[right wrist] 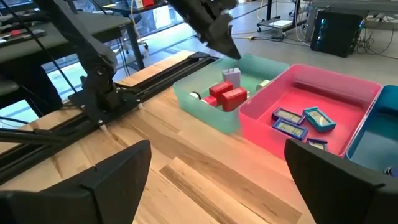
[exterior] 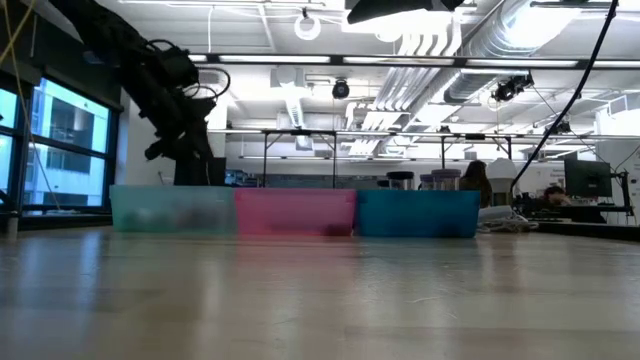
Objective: Pick & Place Office items
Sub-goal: Return to Home Position
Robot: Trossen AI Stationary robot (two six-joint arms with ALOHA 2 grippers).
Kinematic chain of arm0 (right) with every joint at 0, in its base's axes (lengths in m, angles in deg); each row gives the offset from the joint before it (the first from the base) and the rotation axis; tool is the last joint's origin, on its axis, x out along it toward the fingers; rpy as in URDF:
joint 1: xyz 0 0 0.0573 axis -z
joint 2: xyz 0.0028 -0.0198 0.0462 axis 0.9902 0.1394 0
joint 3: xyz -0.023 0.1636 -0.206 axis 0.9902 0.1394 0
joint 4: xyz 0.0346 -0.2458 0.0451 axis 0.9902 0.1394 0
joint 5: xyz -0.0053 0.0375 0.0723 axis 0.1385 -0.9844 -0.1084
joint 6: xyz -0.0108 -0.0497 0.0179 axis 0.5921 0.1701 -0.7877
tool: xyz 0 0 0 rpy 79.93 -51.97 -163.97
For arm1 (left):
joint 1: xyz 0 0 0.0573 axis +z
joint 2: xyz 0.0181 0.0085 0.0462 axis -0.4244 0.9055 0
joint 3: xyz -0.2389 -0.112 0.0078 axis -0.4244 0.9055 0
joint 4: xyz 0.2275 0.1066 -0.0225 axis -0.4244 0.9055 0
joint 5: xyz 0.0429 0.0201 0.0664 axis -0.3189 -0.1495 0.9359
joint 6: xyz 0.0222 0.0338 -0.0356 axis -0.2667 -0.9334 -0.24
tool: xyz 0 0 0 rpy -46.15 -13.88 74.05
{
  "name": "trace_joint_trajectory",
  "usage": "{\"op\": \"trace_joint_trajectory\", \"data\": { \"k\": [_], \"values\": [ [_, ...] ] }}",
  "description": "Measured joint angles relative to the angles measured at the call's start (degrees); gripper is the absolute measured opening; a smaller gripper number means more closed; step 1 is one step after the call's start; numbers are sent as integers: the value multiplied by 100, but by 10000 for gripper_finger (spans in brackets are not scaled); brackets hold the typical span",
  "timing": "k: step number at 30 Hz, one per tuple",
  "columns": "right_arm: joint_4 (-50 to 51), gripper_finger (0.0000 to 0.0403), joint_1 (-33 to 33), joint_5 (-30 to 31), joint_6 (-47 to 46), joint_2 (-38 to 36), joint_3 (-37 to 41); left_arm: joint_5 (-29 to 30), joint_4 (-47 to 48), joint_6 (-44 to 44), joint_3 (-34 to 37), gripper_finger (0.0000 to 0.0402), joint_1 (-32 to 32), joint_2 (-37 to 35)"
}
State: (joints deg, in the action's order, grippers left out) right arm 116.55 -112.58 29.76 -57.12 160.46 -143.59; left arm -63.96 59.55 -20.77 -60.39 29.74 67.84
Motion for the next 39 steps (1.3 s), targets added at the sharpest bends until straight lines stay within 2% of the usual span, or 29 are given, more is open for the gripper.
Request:
{"op": "trace_joint_trajectory", "data": {
  "k": [4, 10, 15, 24, 29, 32, 39],
  "values": [
    [-70, 359, 0, -86, 2, 0, 0, -495, -1, 82, -52, 162, -2, -430],
    [-213, 358, 108, -451, 40, 0, 0, -910, 167, 96, -59, 160, -136, -1444],
    [-346, 359, 300, -908, 90, 0, 0, -1117, 655, 10, -61, 125, -680, -2397],
    [-698, 358, 494, -1062, 330, 0, 0, -746, 1553, -12, -61, 9, -2066, -3823],
    [-1300, 360, 485, -1037, 1262, 0, 0, -48, 1951, 38, -61, 1, -2684, -4509],
    [-1842, 361, 485, -1132, 1983, 0, 0, 71, 2042, 39, -61, 1, -2945, -4821],
    [-2517, 361, 639, -2175, 2969, 0, 0, 72, 2312, 186, -59, 0, -3408, -5075]
  ]
}}
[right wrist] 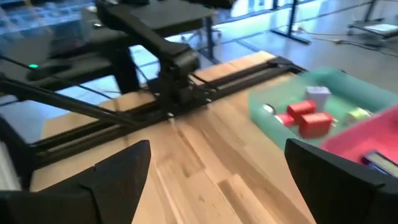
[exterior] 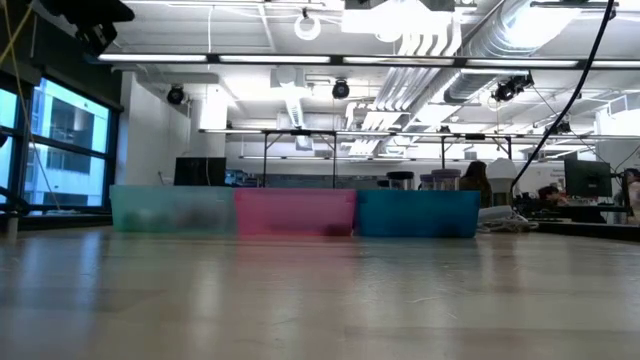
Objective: Pick & Place Office items
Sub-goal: Return to Home Position
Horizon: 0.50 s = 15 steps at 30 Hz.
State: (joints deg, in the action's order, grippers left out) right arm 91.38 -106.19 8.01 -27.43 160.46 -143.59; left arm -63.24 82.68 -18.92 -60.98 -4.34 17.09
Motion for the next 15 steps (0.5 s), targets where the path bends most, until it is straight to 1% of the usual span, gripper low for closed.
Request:
{"op": "trace_joint_trajectory", "data": {
  "k": [3, 6, 11, 15],
  "values": [
    [-333, 361, 112, -229, 232, 0, 0, -1, 163, -5, 4, 0, -157, 0],
    [-449, 361, 267, -251, 384, 0, 0, -2, 202, -9, 38, 0, -274, -2],
    [-487, 361, 452, -359, -352, 0, 0, 33, 49, 152, 231, 0, -394, -33],
    [-484, 361, 587, -636, -209, 0, 0, 138, -156, 275, 525, 0, -473, -35]
  ]
}}
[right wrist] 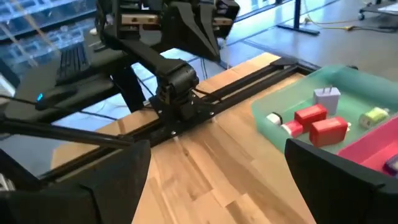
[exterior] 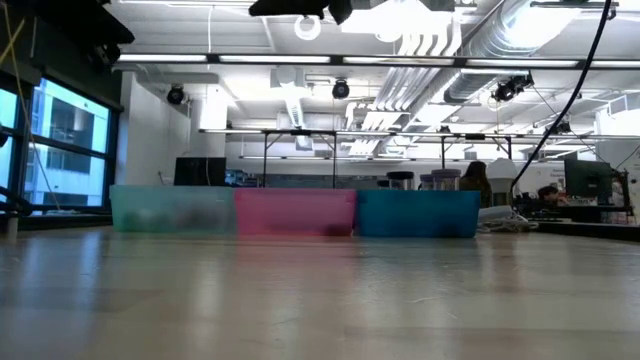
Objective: Pick & Place Office items
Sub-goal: Return to Home Position
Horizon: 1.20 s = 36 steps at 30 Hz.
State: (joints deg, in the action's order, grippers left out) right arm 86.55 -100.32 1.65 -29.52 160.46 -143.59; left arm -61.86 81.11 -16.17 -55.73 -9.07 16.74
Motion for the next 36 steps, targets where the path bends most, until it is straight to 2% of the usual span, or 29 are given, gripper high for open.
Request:
{"op": "trace_joint_trajectory", "data": {
  "k": [4, 7, 10, 15, 17, 22, 27, 33, 36],
  "values": [
    [0, 348, 196, -611, 274, 0, 0, 5, -302, 93, 242, 0, -128, 0],
    [-4, 306, 314, -944, 316, 0, 0, 83, -578, 151, 369, 0, -245, 0],
    [0, 230, 354, -1096, 579, -1, 0, 277, -886, 122, 445, 0, -369, 2],
    [99, 52, 336, -1101, 995, -217, -2, 468, -1251, -15, 473, 0, -562, 2],
    [450, 17, 265, -1090, 1173, -410, 2, 466, -1334, -20, 473, 0, -614, 2],
    [1548, 4, 13, -971, 993, -1114, -2, 619, -1348, -285, 475, 0, -726, 2],
    [2759, 3, -475, 87, 943, -1940, -2, 1225, -1355, -461, 483, 0, -839, 2],
    [4020, 4, -1287, 1140, 709, -2772, 53, 915, -2131, -489, 675, 0, -968, 2],
    [4148, 4, -1673, 1611, 678, -3232, 615, 931, -2462, -648, 844, 0, -1052, 2]
  ]
}}
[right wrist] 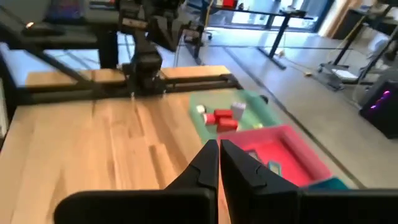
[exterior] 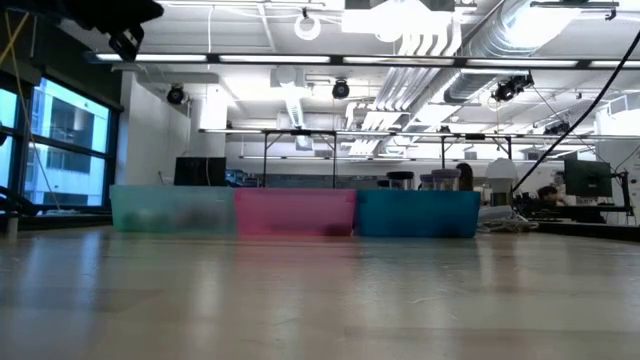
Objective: Pick & Place Office items
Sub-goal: Return to Home Position
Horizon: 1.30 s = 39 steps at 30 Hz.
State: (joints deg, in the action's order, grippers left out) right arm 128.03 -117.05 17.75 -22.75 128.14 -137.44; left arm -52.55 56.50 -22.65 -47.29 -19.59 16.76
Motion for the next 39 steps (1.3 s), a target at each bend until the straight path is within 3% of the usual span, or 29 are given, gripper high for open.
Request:
{"op": "trace_joint_trajectory", "data": {
  "k": [5, 9, 16, 19, 21, 29, 39],
  "values": [
    [-611, 4, -383, 222, -610, -1124, 1729, 145, -110, -232, 238, 0, -31, 0],
    [-1960, 4, -485, 147, -707, -2065, 3343, 149, -102, -261, 455, 0, -31, 2],
    [-5522, 4, -262, -1174, 811, -3392, 5798, 147, -93, -486, 727, 0, -31, 0],
    [-6518, 4, -110, -1977, 1324, -3790, 6610, 130, -93, -486, 770, 0, -31, -2],
    [-7009, 4, -7, -2148, 1443, -4060, 7042, 123, -95, -503, 773, 0, -31, -2],
    [-7797, 4, 381, -2962, 1564, -4908, 8148, 132, -97, -722, 775, 0, -31, 0],
    [-7289, 4, 906, -3314, 2144, -5346, 8222, 110, -409, -390, 1134, 0, -31, 0]
  ]
}}
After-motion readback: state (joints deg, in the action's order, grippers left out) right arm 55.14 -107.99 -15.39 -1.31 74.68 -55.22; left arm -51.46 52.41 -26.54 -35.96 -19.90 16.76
